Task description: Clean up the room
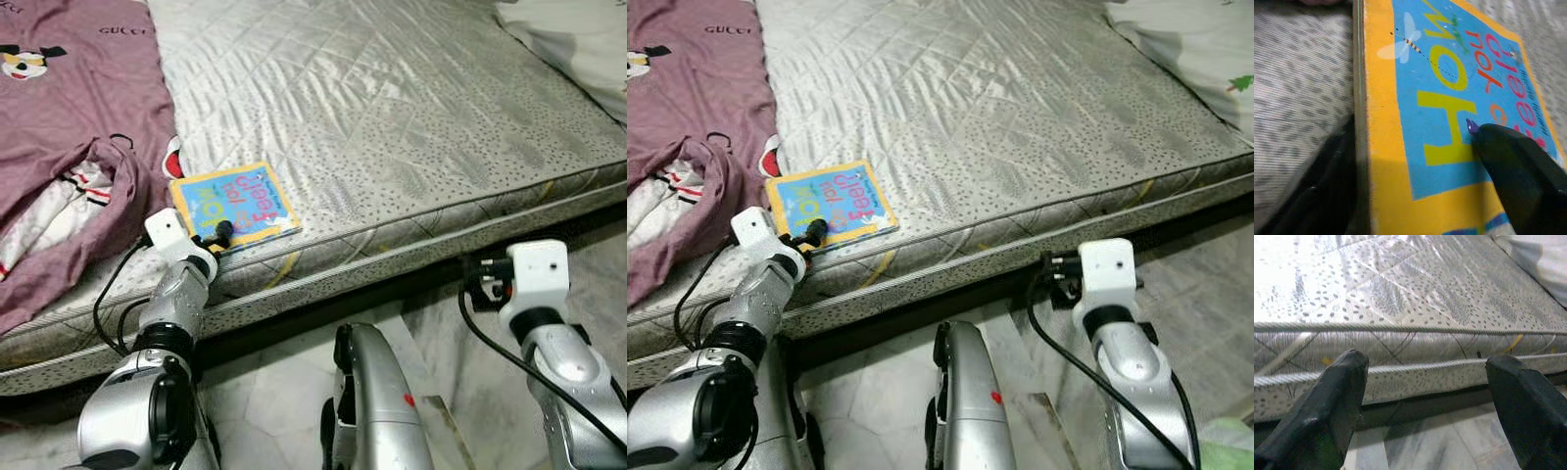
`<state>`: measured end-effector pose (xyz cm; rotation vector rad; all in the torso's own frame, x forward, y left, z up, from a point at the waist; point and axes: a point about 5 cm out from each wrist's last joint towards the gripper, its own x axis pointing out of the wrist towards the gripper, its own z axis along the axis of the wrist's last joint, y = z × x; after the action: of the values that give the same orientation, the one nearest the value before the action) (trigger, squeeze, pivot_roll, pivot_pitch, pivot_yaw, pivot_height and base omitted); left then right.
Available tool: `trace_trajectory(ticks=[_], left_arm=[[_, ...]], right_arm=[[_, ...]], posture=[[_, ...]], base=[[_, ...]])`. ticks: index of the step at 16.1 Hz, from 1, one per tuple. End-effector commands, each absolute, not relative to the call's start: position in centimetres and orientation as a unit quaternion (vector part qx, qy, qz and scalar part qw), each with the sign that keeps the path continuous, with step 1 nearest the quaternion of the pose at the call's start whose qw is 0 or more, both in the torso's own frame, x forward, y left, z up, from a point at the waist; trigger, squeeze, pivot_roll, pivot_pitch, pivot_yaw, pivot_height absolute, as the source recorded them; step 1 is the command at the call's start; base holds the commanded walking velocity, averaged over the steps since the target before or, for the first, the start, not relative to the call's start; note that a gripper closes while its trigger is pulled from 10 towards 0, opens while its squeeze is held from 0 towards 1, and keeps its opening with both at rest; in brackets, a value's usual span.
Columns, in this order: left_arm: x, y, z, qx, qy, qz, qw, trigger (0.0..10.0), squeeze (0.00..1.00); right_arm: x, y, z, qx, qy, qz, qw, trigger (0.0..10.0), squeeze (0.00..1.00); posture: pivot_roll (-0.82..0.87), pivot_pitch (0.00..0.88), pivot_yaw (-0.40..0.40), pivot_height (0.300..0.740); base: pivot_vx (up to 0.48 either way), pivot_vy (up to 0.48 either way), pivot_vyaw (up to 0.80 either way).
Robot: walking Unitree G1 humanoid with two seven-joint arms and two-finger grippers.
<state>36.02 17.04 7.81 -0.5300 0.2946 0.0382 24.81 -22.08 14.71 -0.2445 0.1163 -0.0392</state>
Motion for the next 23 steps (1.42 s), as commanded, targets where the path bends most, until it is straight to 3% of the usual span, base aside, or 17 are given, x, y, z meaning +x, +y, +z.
trace_trajectory(ticks=[1, 16, 23], left_arm=[[35.4, 15.0, 6.3, -0.280, 0.191, -0.023, 0.941, 0.0, 0.00], [36.2, 14.5, 7.9, -0.323, 0.146, -0.081, 0.932, 0.0, 0.00], [36.6, 15.2, 9.2, -0.208, 0.092, -0.046, 0.973, 0.0, 0.00]], right_arm=[[25.0, -22.2, 14.4, -0.123, 0.063, -0.023, 0.990, 10.0, 0.00], [28.0, -20.6, 14.7, -0.113, 0.028, -0.017, 0.993, 10.0, 0.00], [30.1, -18.8, 14.6, -0.092, 0.000, -0.016, 0.996, 10.0, 0.00]], posture=[[-0.20, 0.168, -0.122, 0.511], [-0.15, 0.093, -0.101, 0.511], [-0.07, 0.032, -0.054, 0.511]], base=[[0.000, 0.000, 0.00], [0.000, 0.000, 0.00], [0.000, 0.000, 0.00]])
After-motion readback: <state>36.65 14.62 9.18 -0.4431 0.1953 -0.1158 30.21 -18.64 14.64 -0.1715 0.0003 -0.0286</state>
